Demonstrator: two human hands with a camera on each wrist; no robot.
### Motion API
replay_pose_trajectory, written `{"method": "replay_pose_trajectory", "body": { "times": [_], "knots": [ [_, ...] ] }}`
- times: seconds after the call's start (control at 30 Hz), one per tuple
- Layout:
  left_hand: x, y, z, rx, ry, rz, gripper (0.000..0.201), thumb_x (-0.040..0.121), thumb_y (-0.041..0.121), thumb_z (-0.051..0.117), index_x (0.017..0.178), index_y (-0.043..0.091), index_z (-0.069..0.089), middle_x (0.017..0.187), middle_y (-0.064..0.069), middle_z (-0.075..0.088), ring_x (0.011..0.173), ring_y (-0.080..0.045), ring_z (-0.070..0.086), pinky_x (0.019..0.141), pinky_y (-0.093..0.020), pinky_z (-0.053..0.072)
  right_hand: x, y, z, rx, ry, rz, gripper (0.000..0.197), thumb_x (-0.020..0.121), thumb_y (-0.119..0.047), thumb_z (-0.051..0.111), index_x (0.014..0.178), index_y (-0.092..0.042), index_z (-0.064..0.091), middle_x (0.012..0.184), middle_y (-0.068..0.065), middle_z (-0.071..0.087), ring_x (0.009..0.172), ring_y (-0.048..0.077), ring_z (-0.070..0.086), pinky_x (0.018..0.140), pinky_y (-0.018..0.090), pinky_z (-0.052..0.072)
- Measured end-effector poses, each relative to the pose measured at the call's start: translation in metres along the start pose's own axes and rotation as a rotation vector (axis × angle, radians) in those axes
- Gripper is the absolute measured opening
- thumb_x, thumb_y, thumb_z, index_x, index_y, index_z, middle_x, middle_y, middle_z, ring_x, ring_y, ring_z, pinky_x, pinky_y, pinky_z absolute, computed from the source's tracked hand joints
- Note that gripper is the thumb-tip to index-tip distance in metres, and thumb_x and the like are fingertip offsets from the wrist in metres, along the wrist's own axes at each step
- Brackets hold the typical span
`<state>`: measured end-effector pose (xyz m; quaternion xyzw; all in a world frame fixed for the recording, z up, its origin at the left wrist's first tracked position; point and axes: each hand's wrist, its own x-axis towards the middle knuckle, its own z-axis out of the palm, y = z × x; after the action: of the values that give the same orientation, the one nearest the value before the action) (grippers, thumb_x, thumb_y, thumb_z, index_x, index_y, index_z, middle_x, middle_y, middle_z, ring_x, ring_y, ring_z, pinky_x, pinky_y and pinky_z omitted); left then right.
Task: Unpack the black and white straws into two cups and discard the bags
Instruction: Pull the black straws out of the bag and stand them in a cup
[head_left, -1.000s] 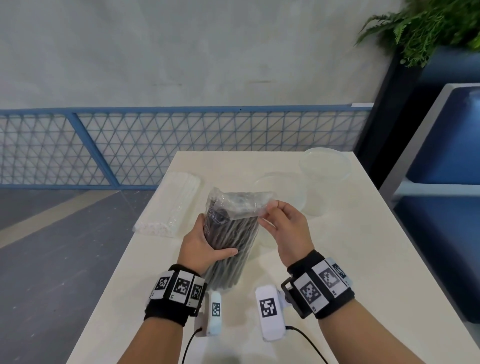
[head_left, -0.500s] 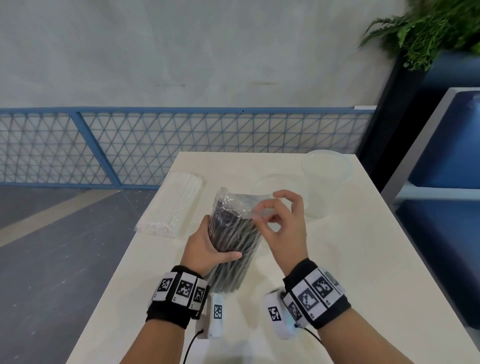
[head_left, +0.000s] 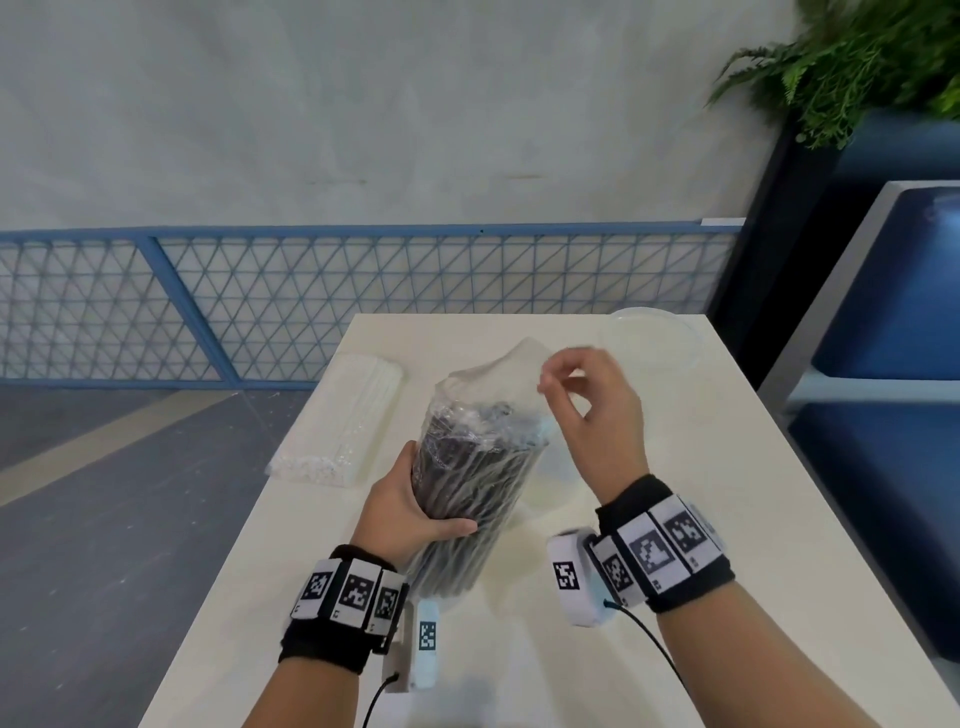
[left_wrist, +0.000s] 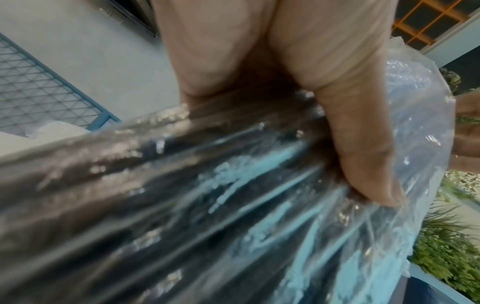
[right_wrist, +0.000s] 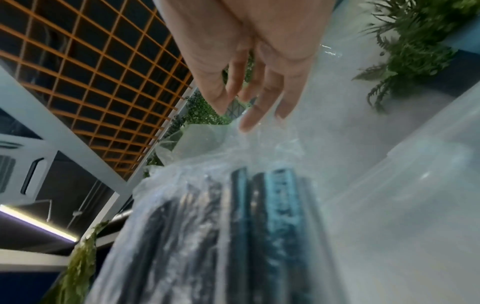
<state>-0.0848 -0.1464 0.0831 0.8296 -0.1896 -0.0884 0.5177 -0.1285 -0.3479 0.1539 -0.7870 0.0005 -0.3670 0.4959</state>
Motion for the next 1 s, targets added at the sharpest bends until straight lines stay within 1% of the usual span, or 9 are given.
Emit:
{"method": "replay_pose_trajectory", "body": {
  "times": [0.1, 0.17, 0.23, 0.33, 0.4, 0.53, 0.6, 0.83, 1.0],
  "knots": [
    [0.002, -0.001, -0.005, 0.052, 0.006, 0.020, 0.076, 0.047, 0.024, 0.091, 0.106, 0.033, 0.044, 0.099, 0.018, 0.061, 0.088, 0.012, 0.058, 0.071, 0.003, 0.042, -0.007, 0.010, -0.001, -0.280, -0.282, -0.029, 0.019, 0.093, -0.020, 0.048, 0.098, -0.018, 0.066, 0.095, -0.005, 0.068, 0.080, 0.009, 0.062, 0.086, 0.035, 0.048],
    [0.003, -0.002, -0.007, 0.089, 0.000, 0.037, 0.079, 0.046, 0.026, 0.092, 0.109, 0.028, 0.045, 0.098, 0.017, 0.062, 0.091, 0.008, 0.058, 0.071, 0.001, 0.043, -0.007, 0.009, -0.003, -0.354, -0.388, 0.009, 0.023, 0.095, -0.020, 0.045, 0.104, -0.020, 0.066, 0.091, -0.006, 0.070, 0.077, 0.005, 0.063, 0.086, 0.029, 0.046],
    [0.004, -0.004, -0.009, 0.104, -0.002, 0.039, 0.081, 0.045, 0.026, 0.092, 0.110, 0.028, 0.045, 0.098, 0.019, 0.061, 0.092, 0.009, 0.056, 0.071, 0.001, 0.042, -0.005, 0.004, -0.007, -0.317, -0.457, 0.070, 0.023, 0.096, -0.015, 0.045, 0.102, -0.017, 0.067, 0.074, -0.009, 0.065, 0.065, -0.005, 0.057, 0.071, 0.009, 0.040],
    [0.005, -0.004, -0.009, 0.112, -0.004, 0.028, 0.080, 0.045, 0.026, 0.092, 0.110, 0.030, 0.045, 0.096, 0.023, 0.059, 0.091, 0.013, 0.053, 0.071, 0.003, 0.039, 0.000, -0.002, -0.011, -0.363, -0.539, 0.099, 0.017, 0.092, -0.018, 0.053, 0.100, -0.018, 0.068, 0.061, -0.005, 0.063, 0.052, 0.005, 0.051, 0.058, 0.013, 0.039],
    [0.006, -0.005, -0.009, 0.096, 0.005, 0.017, 0.078, 0.045, 0.024, 0.092, 0.108, 0.030, 0.046, 0.096, 0.022, 0.059, 0.090, 0.011, 0.054, 0.072, 0.000, 0.041, 0.001, -0.006, -0.010, -0.430, -0.582, 0.069, 0.023, 0.084, -0.017, 0.063, 0.107, -0.019, 0.065, 0.076, -0.001, 0.065, 0.055, 0.004, 0.049, 0.062, 0.017, 0.039],
    [0.008, -0.003, -0.008, 0.096, -0.019, 0.029, 0.079, 0.044, 0.025, 0.092, 0.108, 0.028, 0.047, 0.096, 0.019, 0.061, 0.091, 0.004, 0.058, 0.077, -0.013, 0.044, -0.002, -0.010, -0.003, -0.631, -0.673, -0.089, 0.054, 0.075, -0.024, 0.072, 0.126, -0.023, 0.053, 0.126, 0.000, 0.050, 0.108, 0.015, 0.051, 0.099, 0.026, 0.028],
    [0.008, -0.002, -0.006, 0.103, -0.029, 0.037, 0.077, 0.045, 0.026, 0.092, 0.107, 0.030, 0.047, 0.097, 0.019, 0.062, 0.089, 0.005, 0.059, 0.076, -0.011, 0.045, -0.001, -0.013, -0.001, -0.674, -0.692, -0.088, 0.056, 0.077, -0.028, 0.070, 0.129, -0.023, 0.049, 0.131, -0.002, 0.047, 0.116, 0.017, 0.049, 0.102, 0.027, 0.024],
    [0.010, -0.006, -0.004, 0.079, -0.027, 0.033, 0.069, 0.045, 0.034, 0.090, 0.097, 0.044, 0.045, 0.097, 0.020, 0.064, 0.090, 0.012, 0.058, 0.072, -0.004, 0.045, -0.007, -0.017, 0.008, -0.569, -0.702, 0.007, 0.043, 0.083, -0.024, 0.065, 0.121, -0.013, 0.046, 0.114, 0.005, 0.046, 0.083, 0.024, 0.053, 0.074, 0.028, 0.042],
    [0.011, -0.007, -0.001, 0.062, -0.050, 0.027, 0.071, 0.042, 0.040, 0.088, 0.098, 0.043, 0.045, 0.097, 0.019, 0.065, 0.091, 0.010, 0.060, 0.078, -0.013, 0.048, -0.008, -0.005, 0.010, -0.457, -0.618, 0.064, 0.026, 0.078, -0.017, 0.069, 0.099, -0.015, 0.053, 0.076, -0.009, 0.040, 0.064, 0.009, 0.040, 0.056, 0.013, 0.029]
  ]
}}
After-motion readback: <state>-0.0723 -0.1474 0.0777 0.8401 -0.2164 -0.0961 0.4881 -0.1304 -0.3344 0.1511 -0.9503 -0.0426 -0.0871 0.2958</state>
